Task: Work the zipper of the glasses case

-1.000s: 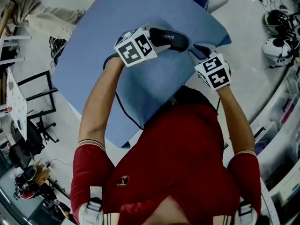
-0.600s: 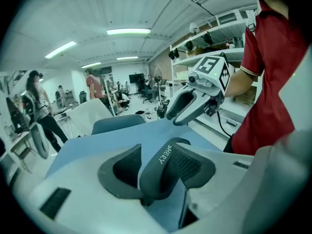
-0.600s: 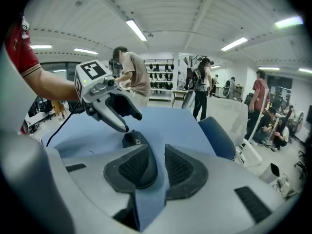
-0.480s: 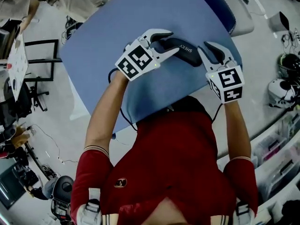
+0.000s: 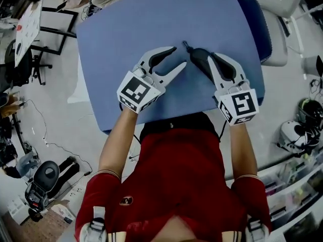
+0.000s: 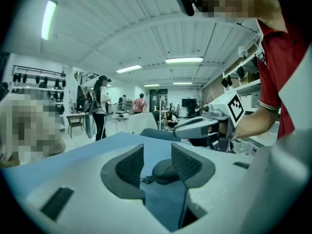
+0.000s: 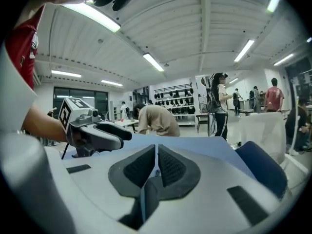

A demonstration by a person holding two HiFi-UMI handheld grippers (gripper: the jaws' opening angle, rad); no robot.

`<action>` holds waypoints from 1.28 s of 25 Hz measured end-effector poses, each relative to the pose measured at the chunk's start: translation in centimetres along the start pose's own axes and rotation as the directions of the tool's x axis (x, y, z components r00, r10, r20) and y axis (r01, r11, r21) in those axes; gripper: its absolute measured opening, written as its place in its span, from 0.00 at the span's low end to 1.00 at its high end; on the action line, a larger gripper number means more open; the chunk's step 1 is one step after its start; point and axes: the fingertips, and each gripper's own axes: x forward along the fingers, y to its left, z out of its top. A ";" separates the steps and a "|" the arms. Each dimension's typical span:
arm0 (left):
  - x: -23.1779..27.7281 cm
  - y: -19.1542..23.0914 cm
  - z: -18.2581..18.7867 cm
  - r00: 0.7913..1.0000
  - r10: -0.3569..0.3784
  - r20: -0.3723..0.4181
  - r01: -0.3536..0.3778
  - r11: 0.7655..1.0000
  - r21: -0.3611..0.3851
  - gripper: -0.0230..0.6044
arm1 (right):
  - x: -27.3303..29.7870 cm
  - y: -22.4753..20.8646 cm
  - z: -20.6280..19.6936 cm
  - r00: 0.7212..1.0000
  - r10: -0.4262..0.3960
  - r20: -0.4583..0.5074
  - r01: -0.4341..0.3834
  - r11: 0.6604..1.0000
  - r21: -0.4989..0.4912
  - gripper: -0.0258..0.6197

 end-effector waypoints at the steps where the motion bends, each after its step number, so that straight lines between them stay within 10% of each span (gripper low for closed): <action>1: -0.9 0.1 0.0 0.999 0.028 0.019 -0.028 0.999 -0.021 0.32 | 0.2 0.7 0.2 1.000 0.020 0.018 -0.020 1.000 0.004 0.07; 17: -16.4 -6.5 0.6 0.873 0.405 0.271 -0.378 0.914 -0.148 0.10 | -6.5 13.1 1.0 0.967 0.195 0.166 -0.189 0.981 -0.049 0.04; 32: -27.2 -13.1 0.4 0.754 0.547 0.363 -0.505 0.837 -0.212 0.05 | -11.3 23.5 1.7 0.939 0.290 0.186 -0.273 0.956 -0.112 0.04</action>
